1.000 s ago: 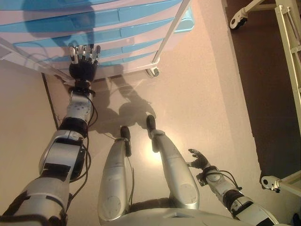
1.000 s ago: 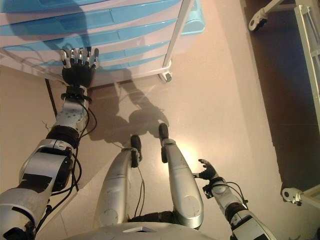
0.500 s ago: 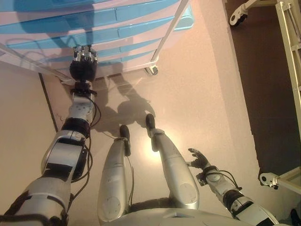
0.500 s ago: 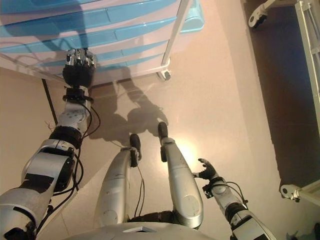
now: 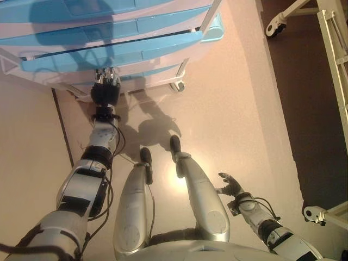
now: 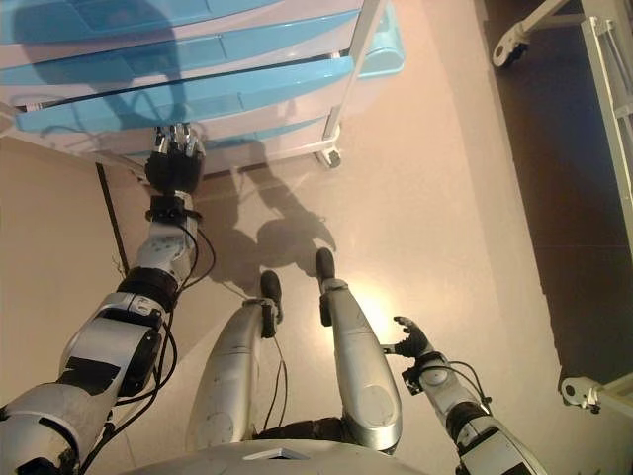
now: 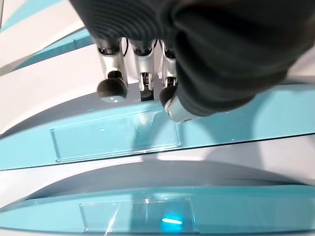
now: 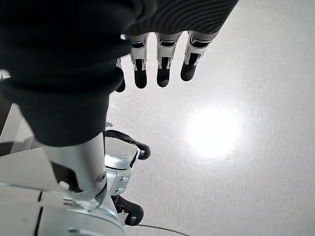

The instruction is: Open the drawer and pick up the medicine

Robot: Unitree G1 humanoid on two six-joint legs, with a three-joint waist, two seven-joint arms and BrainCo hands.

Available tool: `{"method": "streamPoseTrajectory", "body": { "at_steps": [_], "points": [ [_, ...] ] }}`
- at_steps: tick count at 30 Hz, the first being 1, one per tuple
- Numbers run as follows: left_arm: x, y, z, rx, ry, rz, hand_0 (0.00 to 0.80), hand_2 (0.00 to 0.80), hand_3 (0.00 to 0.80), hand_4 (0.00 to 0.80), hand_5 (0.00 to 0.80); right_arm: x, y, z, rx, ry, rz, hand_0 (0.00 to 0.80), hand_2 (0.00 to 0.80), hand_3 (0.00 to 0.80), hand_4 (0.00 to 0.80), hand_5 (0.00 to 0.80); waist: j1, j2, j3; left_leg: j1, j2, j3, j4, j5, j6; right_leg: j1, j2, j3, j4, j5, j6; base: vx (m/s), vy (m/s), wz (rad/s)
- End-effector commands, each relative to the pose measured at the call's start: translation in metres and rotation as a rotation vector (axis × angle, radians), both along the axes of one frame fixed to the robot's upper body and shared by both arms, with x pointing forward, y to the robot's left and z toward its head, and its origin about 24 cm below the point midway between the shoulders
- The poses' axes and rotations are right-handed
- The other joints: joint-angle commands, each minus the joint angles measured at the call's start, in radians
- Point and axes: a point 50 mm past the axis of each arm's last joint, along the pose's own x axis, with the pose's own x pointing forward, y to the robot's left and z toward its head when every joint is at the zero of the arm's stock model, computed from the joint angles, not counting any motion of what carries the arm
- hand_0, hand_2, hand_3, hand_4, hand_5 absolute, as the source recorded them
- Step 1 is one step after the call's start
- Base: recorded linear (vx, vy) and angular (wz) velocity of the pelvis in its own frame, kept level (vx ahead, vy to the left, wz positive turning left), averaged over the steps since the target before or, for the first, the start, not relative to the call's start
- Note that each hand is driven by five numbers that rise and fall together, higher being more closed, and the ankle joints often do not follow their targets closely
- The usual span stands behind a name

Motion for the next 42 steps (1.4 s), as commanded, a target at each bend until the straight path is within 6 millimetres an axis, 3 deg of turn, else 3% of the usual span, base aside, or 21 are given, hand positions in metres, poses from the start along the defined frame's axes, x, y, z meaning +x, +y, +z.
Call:
{"method": "streamPoseTrajectory", "body": {
  "at_steps": [1,2,6,11,19,21,28,34,35,36,37,42],
  "points": [
    [-0.018,-0.015,0.101,0.055,-0.633,-0.076,0.8,0.8,0.8,0.8,0.8,-0.004,-0.014,0.002,-0.062,-0.006,0.014,0.0,0.0,0.0,0.0,0.0,0.08,0.076,-0.05,0.06,-0.054,-0.023,-0.164,0.053,-0.002,0.076,0.043,-0.049,0.055,-0.111,-0.037,-0.072,-0.02,0.18],
    [-0.02,-0.016,0.093,0.052,-0.619,-0.081,0.8,0.8,0.8,0.8,0.8,-0.003,-0.015,0.002,-0.067,-0.008,0.01,0.0,0.0,0.0,0.0,0.0,0.086,0.08,-0.053,0.06,-0.055,-0.028,-0.175,0.065,-0.004,0.077,0.041,-0.055,0.048,-0.105,-0.038,-0.051,-0.021,0.22],
    [-0.039,-0.021,0.033,0.055,-0.509,-0.149,0.8,0.8,0.8,0.8,0.8,-0.003,-0.023,0.004,-0.096,0.0,-0.003,0.0,0.0,0.0,0.0,0.0,0.129,0.105,-0.055,0.098,-0.067,-0.064,-0.215,0.087,-0.018,0.121,0.021,-0.088,0.034,-0.118,-0.038,-0.038,-0.034,0.22],
    [-0.082,-0.022,-0.037,0.054,-0.384,-0.234,0.8,0.8,0.8,0.8,0.8,-0.004,-0.04,0.006,-0.126,0.011,-0.032,0.0,0.0,0.0,0.0,0.0,0.195,0.139,-0.068,0.144,-0.076,-0.114,-0.267,0.115,-0.033,0.193,-0.006,-0.141,-0.012,-0.127,-0.037,-0.026,-0.062,0.28],
    [-0.161,0.017,-0.11,0.015,-0.184,-0.236,0.8,0.8,0.8,0.8,0.8,-0.008,-0.071,0.012,-0.179,0.061,-0.06,0.0,0.0,0.0,0.0,0.0,0.27,0.194,-0.104,0.23,-0.078,-0.173,-0.351,0.15,-0.051,0.317,-0.023,-0.214,-0.094,-0.131,-0.045,-0.004,-0.086,0.3],
    [-0.185,0.027,-0.136,0.03,-0.023,-0.214,0.8,0.8,0.8,0.8,0.8,-0.009,-0.078,0.013,-0.19,0.081,-0.079,0.0,0.0,0.0,0.0,0.0,0.293,0.211,-0.128,0.263,-0.082,-0.186,-0.382,0.16,-0.06,0.362,-0.03,-0.231,-0.132,-0.128,-0.042,0.041,-0.079,0.2],
    [-0.235,0.045,-0.189,0.11,0.391,-0.123,0.8,0.8,0.8,0.8,0.8,-0.009,-0.086,0.014,-0.176,0.091,-0.142,0.0,0.0,0.0,0.0,0.0,0.314,0.237,-0.185,0.334,-0.094,-0.195,-0.444,0.178,-0.08,0.449,-0.044,-0.259,-0.217,-0.116,-0.031,0.062,-0.007,0.17],
    [-0.252,0.043,-0.214,0.236,0.668,-0.128,0.8,0.8,0.8,0.8,0.8,-0.018,-0.083,0.007,-0.161,0.117,-0.162,0.0,0.0,0.0,0.0,0.0,0.305,0.23,-0.222,0.36,-0.1,-0.189,-0.445,0.163,-0.079,0.472,-0.05,-0.268,-0.246,-0.106,-0.025,0.064,0.041,0.06],
    [-0.257,0.045,-0.224,0.313,0.834,-0.107,0.787,0.787,0.787,0.787,0.787,-0.022,-0.083,0.004,-0.158,0.128,-0.169,0.0,0.0,0.0,0.0,0.0,0.298,0.225,-0.23,0.367,-0.101,-0.188,-0.445,0.158,-0.076,0.476,-0.049,-0.264,-0.25,-0.103,-0.024,0.073,0.037,0.02],
    [-0.261,0.047,-0.229,0.372,0.931,-0.092,0.1,0.1,0.1,0.1,0.1,-0.025,-0.083,0.002,-0.158,0.132,-0.172,0.0,0.0,0.0,0.0,0.0,0.293,0.222,-0.234,0.371,-0.1,-0.187,-0.446,0.156,-0.074,0.478,-0.047,-0.262,-0.251,-0.103,-0.024,0.074,0.038,0.04],
    [-0.266,0.05,-0.234,0.432,1.013,-0.081,0.0,0.0,0.0,0.0,0.0,-0.028,-0.082,0.0,-0.156,0.136,-0.178,0.0,0.0,0.0,0.0,0.0,0.288,0.219,-0.238,0.375,-0.1,-0.185,-0.448,0.154,-0.072,0.479,-0.045,-0.26,-0.252,-0.103,-0.024,0.062,0.027,0.04],
    [-0.293,0.062,-0.253,0.703,1.38,-0.059,0.0,0.0,0.0,0.0,0.0,-0.044,-0.083,-0.007,-0.157,0.16,-0.189,0.0,0.0,0.0,0.0,0.0,0.264,0.198,-0.257,0.391,-0.099,-0.185,-0.45,0.146,-0.063,0.488,-0.036,-0.245,-0.254,-0.105,-0.023,0.069,0.032,0.05]
  ]
}}
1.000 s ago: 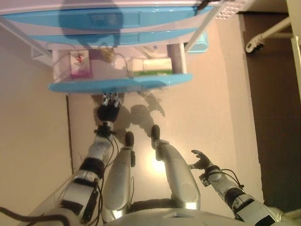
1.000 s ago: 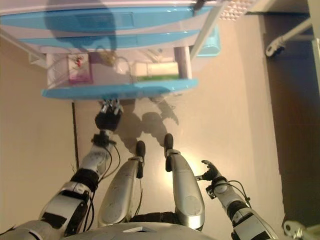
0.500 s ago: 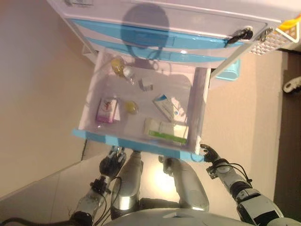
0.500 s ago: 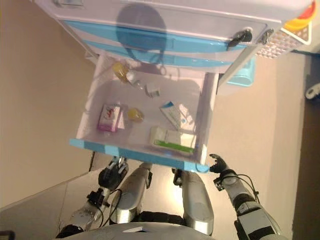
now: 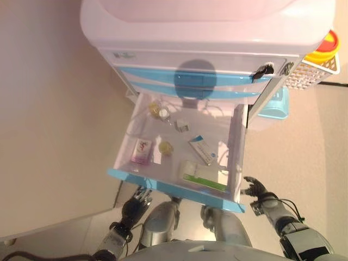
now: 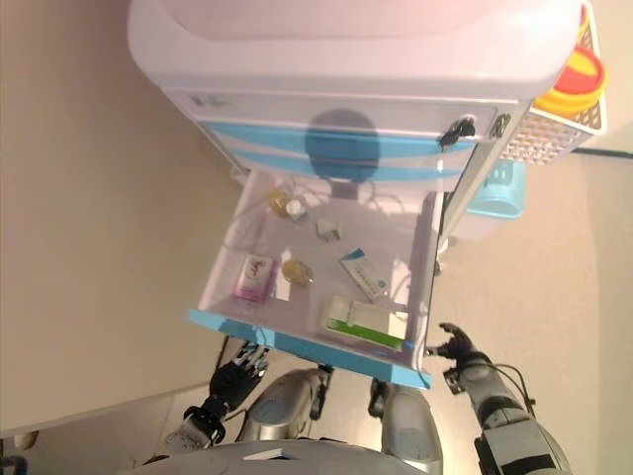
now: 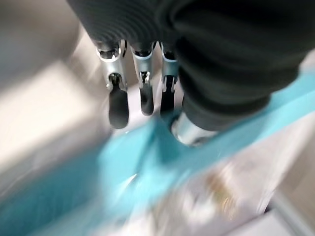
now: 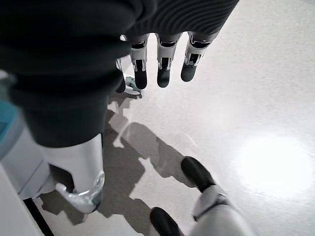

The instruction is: Open the drawer and pick up the medicine

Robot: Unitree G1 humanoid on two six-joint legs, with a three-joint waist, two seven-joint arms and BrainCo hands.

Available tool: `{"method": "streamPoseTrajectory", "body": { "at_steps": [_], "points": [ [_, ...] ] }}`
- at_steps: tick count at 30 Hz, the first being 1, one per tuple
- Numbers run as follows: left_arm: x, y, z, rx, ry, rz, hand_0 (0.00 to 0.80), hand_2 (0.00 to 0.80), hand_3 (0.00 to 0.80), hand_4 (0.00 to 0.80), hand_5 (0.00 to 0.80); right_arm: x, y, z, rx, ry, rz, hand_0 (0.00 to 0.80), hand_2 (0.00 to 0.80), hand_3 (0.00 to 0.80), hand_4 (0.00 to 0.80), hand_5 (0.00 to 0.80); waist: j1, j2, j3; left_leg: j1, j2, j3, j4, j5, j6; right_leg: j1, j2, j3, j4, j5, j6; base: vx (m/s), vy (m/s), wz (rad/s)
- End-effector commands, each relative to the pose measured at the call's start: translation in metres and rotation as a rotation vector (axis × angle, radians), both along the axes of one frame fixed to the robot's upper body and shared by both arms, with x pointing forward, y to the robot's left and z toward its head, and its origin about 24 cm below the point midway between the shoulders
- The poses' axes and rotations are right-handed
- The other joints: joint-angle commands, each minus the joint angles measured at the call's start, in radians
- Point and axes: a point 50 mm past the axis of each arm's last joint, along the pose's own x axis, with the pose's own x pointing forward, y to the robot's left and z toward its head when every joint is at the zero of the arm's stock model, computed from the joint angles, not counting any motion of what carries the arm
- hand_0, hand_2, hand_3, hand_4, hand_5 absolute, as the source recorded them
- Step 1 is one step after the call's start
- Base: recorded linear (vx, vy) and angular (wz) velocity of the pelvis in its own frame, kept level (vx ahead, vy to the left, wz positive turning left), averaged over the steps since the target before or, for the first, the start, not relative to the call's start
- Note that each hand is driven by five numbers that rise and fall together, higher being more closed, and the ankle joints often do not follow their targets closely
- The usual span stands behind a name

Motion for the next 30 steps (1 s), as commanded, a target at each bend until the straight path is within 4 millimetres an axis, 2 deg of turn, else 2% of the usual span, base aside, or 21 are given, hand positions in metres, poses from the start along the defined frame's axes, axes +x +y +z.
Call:
{"method": "streamPoseTrajectory", "body": {
  "at_steps": [1,5,9,13,16,21,24,27,30],
  "points": [
    [-0.05,0.064,0.0,0.371,0.258,-0.027,0.0,0.0,0.0,0.0,0.0,-0.023,0.002,-0.011,0.005,0.029,-0.008,0.0,0.0,0.0,0.0,0.0,-0.001,-0.098,-0.022,-0.022,-0.112,0.043,-0.019,-0.016,0.073,0.091,-0.036,0.02,-0.035,-0.009,0.092,0.086,0.049,-0.01],
    [-0.063,0.067,-0.006,0.559,0.464,-0.193,0.0,0.0,0.0,0.0,0.0,-0.032,0.002,-0.014,-0.003,0.037,-0.019,0.0,0.0,0.0,0.0,0.0,-0.019,-0.115,-0.036,-0.006,-0.105,0.045,-0.042,-0.013,0.082,0.099,-0.029,0.036,-0.047,-0.002,0.096,0.06,0.035,-0.04],
    [-0.071,0.069,-0.009,0.691,0.599,-0.371,0.0,0.0,0.0,0.0,0.0,-0.036,0.002,-0.016,-0.02,0.035,-0.023,0.0,0.0,0.0,0.0,0.0,-0.037,-0.131,-0.045,0.007,-0.096,0.053,-0.065,-0.009,0.089,0.097,-0.02,0.051,-0.057,0.006,0.102,0.034,0.034,-0.13],
    [-0.074,0.07,-0.01,0.742,0.662,-0.481,0.0,0.0,0.0,0.0,0.0,-0.039,-0.004,-0.015,-0.08,0.042,-0.059,0.0,0.0,0.0,0.0,0.0,-0.051,-0.143,-0.048,0.016,-0.089,0.067,-0.082,-0.008,0.096,0.096,-0.014,0.068,-0.067,0.016,0.108,0.01,0.04,-0.12],
    [-0.069,0.07,-0.01,0.745,0.658,-0.519,0.0,0.0,0.0,0.0,0.0,-0.039,-0.018,-0.008,-0.186,-0.018,-0.181,0.0,0.0,0.0,0.0,0.0,-0.063,-0.166,-0.049,0.024,-0.086,0.084,-0.086,-0.014,0.107,0.091,-0.012,0.087,-0.071,0.031,0.118,-0.004,0.031,-0.28],
    [-0.061,0.065,-0.01,0.714,0.582,-0.508,0.0,0.0,0.0,0.0,0.0,-0.029,-0.038,0.013,-0.284,-0.206,-0.328,0.0,0.0,0.0,0.0,0.0,-0.079,-0.2,-0.053,0.035,-0.081,0.112,-0.089,-0.029,0.123,0.086,-0.007,0.122,-0.084,0.06,0.135,-0.004,0.007,-0.26],
    [-0.056,0.062,-0.009,0.705,0.536,-0.479,0.0,0.0,0.0,0.0,0.0,-0.015,-0.047,0.034,-0.329,-0.386,-0.388,0.0,0.0,0.0,0.0,0.0,-0.094,-0.222,-0.058,0.04,-0.072,0.136,-0.09,-0.04,0.133,0.077,-0.003,0.144,-0.094,0.088,0.153,-0.023,0.004,-0.33],
    [-0.052,0.059,-0.009,0.695,0.513,-0.447,0.0,0.0,0.0,0.0,0.0,0.006,-0.047,0.059,-0.339,-0.574,-0.414,0.0,0.0,0.0,0.0,0.0,-0.11,-0.24,-0.063,0.042,-0.064,0.159,-0.09,-0.048,0.138,0.067,-0.001,0.16,-0.095,0.104,0.165,-0.041,-0.001,-0.3],
    [-0.052,0.057,-0.01,0.68,0.511,-0.41,0.0,0.0,0.0,0.0,0.0,0.026,-0.035,0.089,-0.325,-0.77,-0.396,0.0,0.0,0.0,0.0,0.0,-0.131,-0.256,-0.07,0.043,-0.058,0.181,-0.091,-0.053,0.14,0.057,0.001,0.177,-0.096,0.115,0.172,-0.04,0.009,-0.34]
  ]
}}
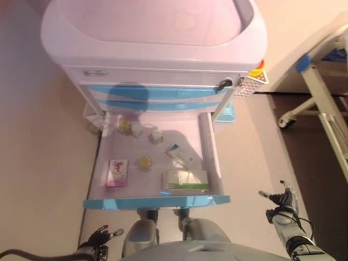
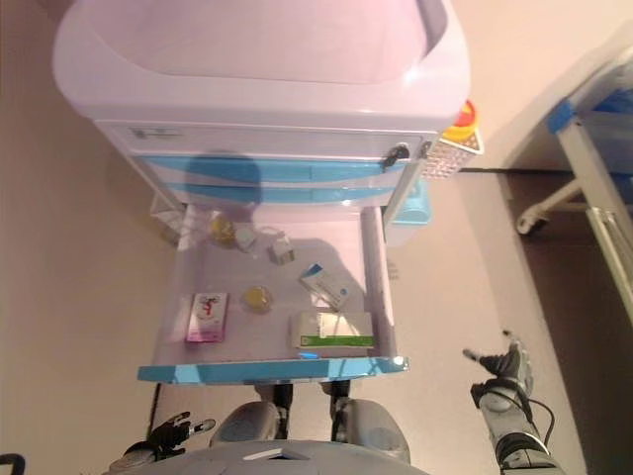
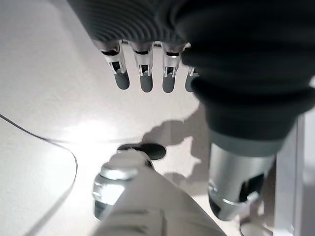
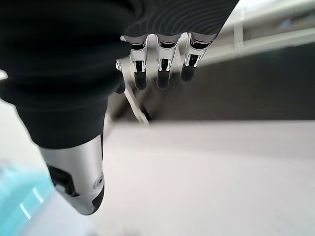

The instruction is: Open the drawer and pick up the medicine

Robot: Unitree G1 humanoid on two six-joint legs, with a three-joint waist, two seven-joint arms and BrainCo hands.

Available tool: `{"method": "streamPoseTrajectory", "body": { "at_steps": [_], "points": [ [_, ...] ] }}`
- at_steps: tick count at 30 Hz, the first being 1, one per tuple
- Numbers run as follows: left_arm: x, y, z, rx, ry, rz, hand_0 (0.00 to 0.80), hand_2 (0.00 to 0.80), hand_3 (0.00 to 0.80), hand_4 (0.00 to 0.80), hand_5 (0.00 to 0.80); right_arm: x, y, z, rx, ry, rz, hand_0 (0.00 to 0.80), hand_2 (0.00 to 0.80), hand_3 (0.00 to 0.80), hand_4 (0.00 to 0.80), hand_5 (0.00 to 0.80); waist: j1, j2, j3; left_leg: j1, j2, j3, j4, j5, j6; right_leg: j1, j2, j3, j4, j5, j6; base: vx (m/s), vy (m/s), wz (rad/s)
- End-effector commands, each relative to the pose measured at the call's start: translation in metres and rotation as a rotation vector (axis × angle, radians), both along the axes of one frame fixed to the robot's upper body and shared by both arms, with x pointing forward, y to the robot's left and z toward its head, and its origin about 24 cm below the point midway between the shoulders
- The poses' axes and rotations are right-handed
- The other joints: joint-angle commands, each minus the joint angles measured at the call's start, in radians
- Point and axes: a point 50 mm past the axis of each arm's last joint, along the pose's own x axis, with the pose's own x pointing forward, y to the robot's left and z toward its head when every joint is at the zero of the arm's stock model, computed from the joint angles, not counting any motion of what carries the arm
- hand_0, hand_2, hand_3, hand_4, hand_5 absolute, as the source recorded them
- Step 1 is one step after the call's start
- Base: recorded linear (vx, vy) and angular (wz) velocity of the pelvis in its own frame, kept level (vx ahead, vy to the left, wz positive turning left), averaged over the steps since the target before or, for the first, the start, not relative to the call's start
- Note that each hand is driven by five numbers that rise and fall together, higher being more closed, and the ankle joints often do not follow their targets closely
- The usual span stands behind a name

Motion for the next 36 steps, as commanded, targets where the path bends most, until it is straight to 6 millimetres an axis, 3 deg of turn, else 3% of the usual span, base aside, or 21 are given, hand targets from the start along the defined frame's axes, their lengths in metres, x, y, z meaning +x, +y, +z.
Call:
{"method": "streamPoseTrajectory", "body": {
  "at_steps": [1,6,7,11,16,25,36],
  "points": [
    [-0.008,-0.001,-0.002,-0.009,-0.01,0.081,0.0,0.0,0.0,0.0,0.0,0.031,-0.002,0.057,-0.107,-0.304,0.021,0.0,0.0,0.0,0.0,0.0,-0.022,0.017,-0.02,-0.031,-0.046,-0.039,0.004,-0.049,0.038,0.002,-0.009,-0.016,0.108,-0.058,0.051,-0.04,0.017,-0.32],
    [-0.013,-0.01,-0.006,0.004,0.013,0.076,0.0,0.0,0.0,0.0,0.0,0.05,0.042,0.125,-0.205,-0.659,0.29,0.0,0.0,0.0,0.0,0.0,-0.05,0.012,-0.031,-0.028,-0.045,-0.016,0.001,-0.057,0.045,-0.017,-0.012,0.007,0.114,-0.049,0.064,-0.03,0.025,-0.19],
    [-0.013,-0.011,-0.006,0.004,0.016,0.07,0.0,0.0,0.0,0.0,0.0,0.05,0.044,0.128,-0.205,-0.672,0.308,0.0,0.0,0.0,0.0,0.0,-0.051,0.012,-0.032,-0.028,-0.045,-0.015,0.001,-0.057,0.045,-0.017,-0.012,0.008,0.114,-0.049,0.065,-0.032,0.025,-0.16],
    [-0.02,-0.023,-0.011,0.0,0.056,0.025,0.0,0.0,0.0,0.0,0.0,0.057,0.083,0.176,-0.298,-0.841,0.661,0.0,0.0,0.0,0.0,0.0,-0.044,0.014,-0.039,-0.039,-0.047,-0.006,0.001,-0.058,0.044,-0.024,-0.014,0.014,0.108,-0.056,0.064,-0.043,0.017,-0.1],
    [-0.027,-0.025,-0.012,-0.001,0.071,0.045,0.0,0.0,0.0,0.0,0.0,0.052,0.125,0.21,-0.416,-0.904,1.055,0.0,0.0,0.0,0.0,0.0,-0.019,0.004,-0.055,-0.04,-0.05,-0.014,-0.004,-0.06,0.039,-0.015,-0.015,0.008,0.097,-0.063,0.063,0.002,-0.017,0.01],
    [-0.023,-0.013,-0.009,0.032,0.047,0.077,0.0,0.0,0.0,0.0,0.0,0.051,0.179,0.227,-0.468,-0.852,1.524,0.0,0.0,0.0,0.0,0.0,0.056,-0.022,-0.063,-0.058,-0.059,-0.088,-0.008,-0.05,0.03,0.005,-0.006,-0.025,0.098,-0.096,0.039,0.004,-0.063,0.17],
    [-0.021,-0.01,-0.007,0.03,0.057,0.041,0.0,0.0,0.0,0.0,0.0,0.082,0.208,0.213,-0.54,-0.66,1.609,0.0,0.0,0.0,0.0,0.0,0.144,-0.003,-0.061,-0.064,-0.068,-0.201,-0.056,-0.006,0.0,0.038,-0.013,-0.12,0.078,-0.131,0.009,0.018,-0.039,0.47]
  ]
}}
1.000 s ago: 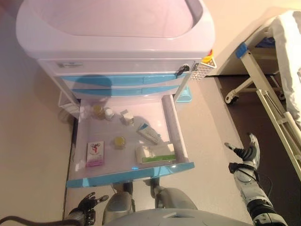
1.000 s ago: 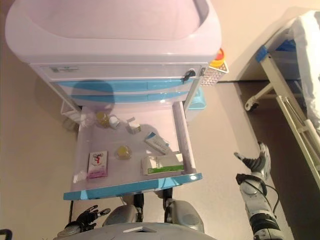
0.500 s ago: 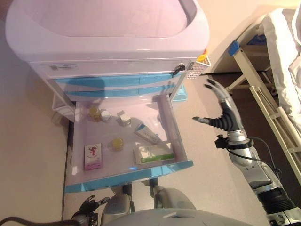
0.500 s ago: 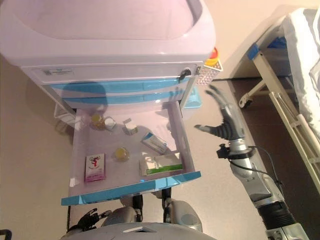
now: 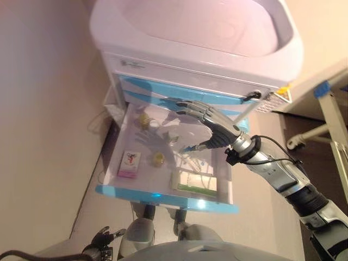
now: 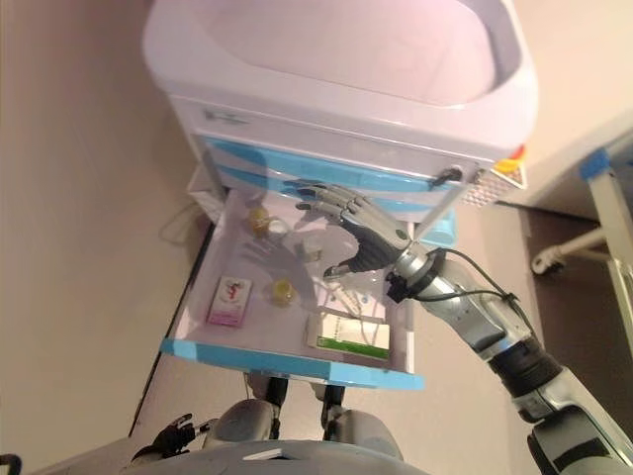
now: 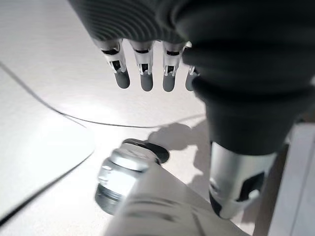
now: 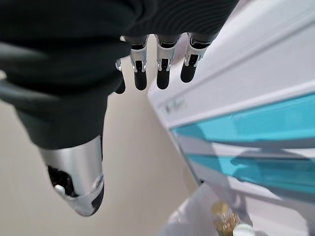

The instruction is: Open the drawer and pick up the medicine

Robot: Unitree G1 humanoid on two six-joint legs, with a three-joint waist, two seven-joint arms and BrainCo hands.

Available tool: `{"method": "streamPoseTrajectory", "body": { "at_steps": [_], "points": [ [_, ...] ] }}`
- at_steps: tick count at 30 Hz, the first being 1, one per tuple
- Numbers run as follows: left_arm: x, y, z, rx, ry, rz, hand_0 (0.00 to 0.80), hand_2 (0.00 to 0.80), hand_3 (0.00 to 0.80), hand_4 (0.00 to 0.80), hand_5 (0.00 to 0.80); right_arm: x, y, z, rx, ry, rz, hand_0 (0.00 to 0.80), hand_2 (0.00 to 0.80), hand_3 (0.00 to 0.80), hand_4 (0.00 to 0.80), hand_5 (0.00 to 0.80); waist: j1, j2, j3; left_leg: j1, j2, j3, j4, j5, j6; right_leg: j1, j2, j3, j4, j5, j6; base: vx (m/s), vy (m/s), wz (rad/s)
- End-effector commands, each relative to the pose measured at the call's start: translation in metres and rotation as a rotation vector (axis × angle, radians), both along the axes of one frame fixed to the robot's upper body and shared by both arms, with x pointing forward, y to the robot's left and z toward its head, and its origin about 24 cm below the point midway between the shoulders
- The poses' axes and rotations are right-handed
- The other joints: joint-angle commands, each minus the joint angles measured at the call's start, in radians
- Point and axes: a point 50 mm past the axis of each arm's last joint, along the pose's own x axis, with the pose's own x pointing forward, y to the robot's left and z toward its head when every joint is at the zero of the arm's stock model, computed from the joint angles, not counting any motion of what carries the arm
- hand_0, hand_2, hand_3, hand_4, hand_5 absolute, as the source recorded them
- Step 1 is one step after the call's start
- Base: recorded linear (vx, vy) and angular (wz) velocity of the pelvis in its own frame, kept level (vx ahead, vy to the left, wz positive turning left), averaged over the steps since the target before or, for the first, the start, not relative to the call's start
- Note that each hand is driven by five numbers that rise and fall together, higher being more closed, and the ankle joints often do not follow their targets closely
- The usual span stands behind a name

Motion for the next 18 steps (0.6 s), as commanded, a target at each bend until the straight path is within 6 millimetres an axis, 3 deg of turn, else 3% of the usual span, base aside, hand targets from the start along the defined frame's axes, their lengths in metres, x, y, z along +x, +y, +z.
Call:
{"method": "streamPoseTrajectory", "body": {
  "at_steps": [1,8,18],
  "points": [
    [-0.009,0.003,-0.001,0.009,0.035,-0.02,0.0,0.0,0.0,0.0,0.0,0.001,0.018,0.011,0.008,-0.038,0.053,0.0,0.0,0.0,0.0,0.0,0.034,0.016,-0.023,-0.004,-0.029,-0.054,-0.056,-0.034,0.002,0.022,0.019,-0.033,0.116,-0.126,0.025,0.007,-0.015,0.33],
    [-0.004,-0.001,-0.001,-0.006,0.025,-0.019,0.0,0.0,0.0,0.0,0.0,0.024,0.03,-0.027,-0.166,0.036,-0.018,0.0,0.0,0.0,0.0,0.0,0.085,0.026,-0.019,-0.019,-0.028,-0.094,-0.076,-0.008,-0.022,0.041,0.01,-0.098,0.094,-0.135,0.016,0.001,-0.013,0.31],
    [-0.003,0.003,0.0,0.013,0.036,-0.052,0.0,0.0,0.0,0.0,0.0,0.037,0.028,-0.068,-0.401,0.085,-0.09,0.0,0.0,0.0,0.0,0.0,0.125,0.02,-0.021,-0.023,-0.031,-0.134,-0.081,0.005,-0.034,0.06,0.007,-0.14,0.091,-0.141,0.014,0.016,-0.023,0.16]
  ]
}}
